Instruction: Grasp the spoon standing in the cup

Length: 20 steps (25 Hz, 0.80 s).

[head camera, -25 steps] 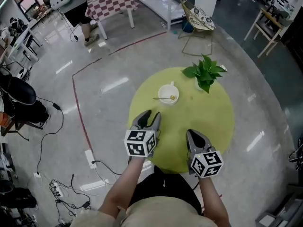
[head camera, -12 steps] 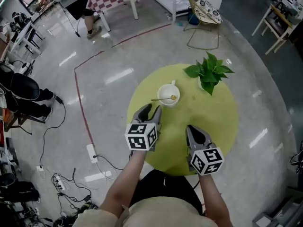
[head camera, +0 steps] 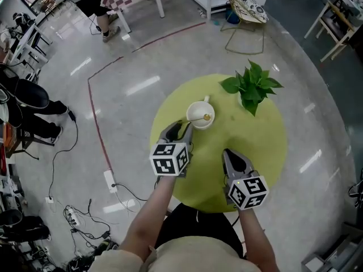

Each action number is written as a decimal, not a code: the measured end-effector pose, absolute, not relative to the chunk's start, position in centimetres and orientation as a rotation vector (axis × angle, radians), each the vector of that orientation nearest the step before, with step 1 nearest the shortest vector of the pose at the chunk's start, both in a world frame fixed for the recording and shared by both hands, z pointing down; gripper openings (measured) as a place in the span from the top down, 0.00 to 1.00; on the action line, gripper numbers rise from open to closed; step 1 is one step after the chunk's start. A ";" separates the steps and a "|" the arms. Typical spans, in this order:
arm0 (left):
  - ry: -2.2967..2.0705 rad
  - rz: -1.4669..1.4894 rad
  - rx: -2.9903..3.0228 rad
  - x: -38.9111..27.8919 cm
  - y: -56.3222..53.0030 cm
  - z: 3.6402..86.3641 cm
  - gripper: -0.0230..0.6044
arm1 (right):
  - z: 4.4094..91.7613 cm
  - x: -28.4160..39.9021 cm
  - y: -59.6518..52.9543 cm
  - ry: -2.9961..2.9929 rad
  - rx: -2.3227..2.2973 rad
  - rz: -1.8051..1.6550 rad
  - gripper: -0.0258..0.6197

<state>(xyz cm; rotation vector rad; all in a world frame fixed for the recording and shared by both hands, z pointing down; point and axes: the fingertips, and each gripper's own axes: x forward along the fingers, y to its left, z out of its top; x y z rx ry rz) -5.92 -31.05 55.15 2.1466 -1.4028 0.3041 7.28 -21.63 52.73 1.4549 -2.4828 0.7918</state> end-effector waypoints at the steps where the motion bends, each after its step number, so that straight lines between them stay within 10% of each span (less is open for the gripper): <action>1: -1.406 0.306 2.142 -5.9 -31.2 55.3 0.73 | 52.8 7.3 -21.7 -2.482 1.454 0.795 0.96; 20: -1.418 0.311 2.113 -5.8 -32.6 55.6 0.89 | 53.3 7.3 -22.3 -2.471 1.451 0.814 0.96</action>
